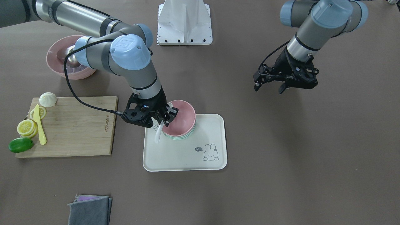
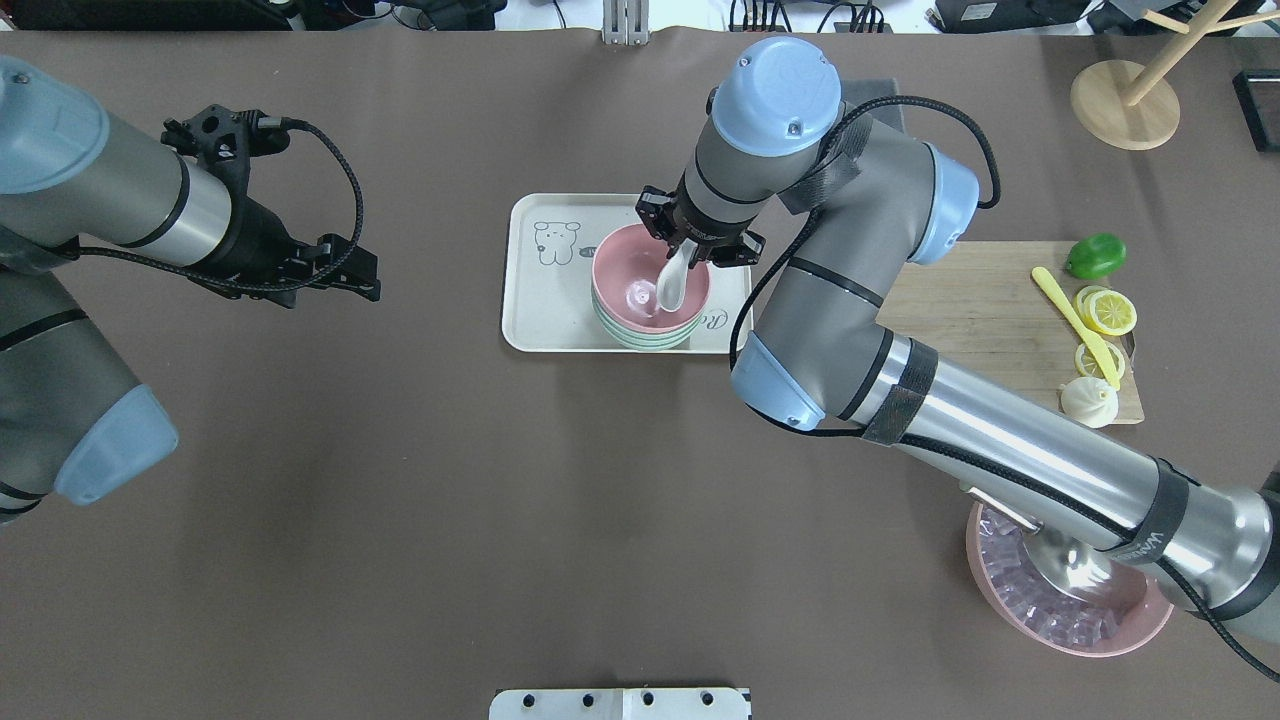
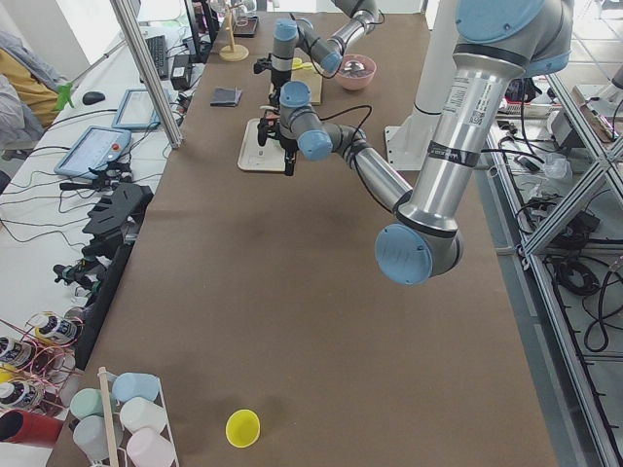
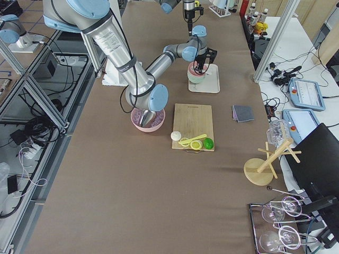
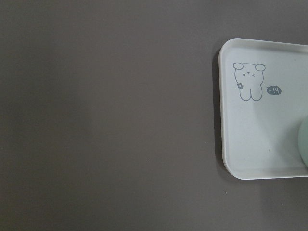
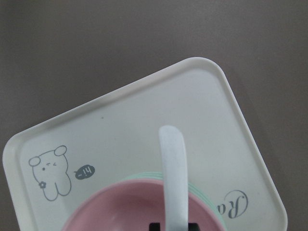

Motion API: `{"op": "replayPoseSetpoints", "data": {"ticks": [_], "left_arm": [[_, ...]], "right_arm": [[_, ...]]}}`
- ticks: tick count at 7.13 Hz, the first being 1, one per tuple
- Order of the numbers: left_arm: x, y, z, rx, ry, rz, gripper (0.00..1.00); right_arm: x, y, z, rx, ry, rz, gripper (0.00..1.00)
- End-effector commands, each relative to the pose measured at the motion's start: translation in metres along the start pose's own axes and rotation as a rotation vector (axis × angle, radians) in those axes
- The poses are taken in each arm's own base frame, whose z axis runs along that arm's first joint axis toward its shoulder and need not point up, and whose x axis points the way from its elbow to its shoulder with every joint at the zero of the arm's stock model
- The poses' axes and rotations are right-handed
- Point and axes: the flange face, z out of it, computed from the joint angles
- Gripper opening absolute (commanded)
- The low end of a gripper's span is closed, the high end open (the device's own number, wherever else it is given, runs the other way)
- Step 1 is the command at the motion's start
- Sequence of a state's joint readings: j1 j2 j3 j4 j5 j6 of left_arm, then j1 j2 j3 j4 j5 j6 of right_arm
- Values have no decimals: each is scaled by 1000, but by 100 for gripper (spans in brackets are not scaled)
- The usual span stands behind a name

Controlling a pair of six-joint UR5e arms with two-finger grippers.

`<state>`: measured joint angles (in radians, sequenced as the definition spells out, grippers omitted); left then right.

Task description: Stack pink bowl on green and place spoon

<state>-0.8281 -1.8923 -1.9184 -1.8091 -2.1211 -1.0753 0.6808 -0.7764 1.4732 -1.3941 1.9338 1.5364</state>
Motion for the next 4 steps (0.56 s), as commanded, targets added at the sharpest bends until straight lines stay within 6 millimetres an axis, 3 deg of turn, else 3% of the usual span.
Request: {"op": "replayPoseSetpoints", "data": {"ticks": [1,2,3,4], "left_arm": [[-13,-6,-7,13,-9,-19,98],[-37,-15,-17,6,-17,-55,98],[-74,-25,-38,-10,-9,-19,98],[-137,-33,-65,-9,-23,12,98]], "right_arm": [[0,5,-5,3,-8,8,100],[20,-4,-17,9,-16,16,100],[65,-26,-35,26,-17,27,100],[120,-63,-56,45,-4,4,100]]}}
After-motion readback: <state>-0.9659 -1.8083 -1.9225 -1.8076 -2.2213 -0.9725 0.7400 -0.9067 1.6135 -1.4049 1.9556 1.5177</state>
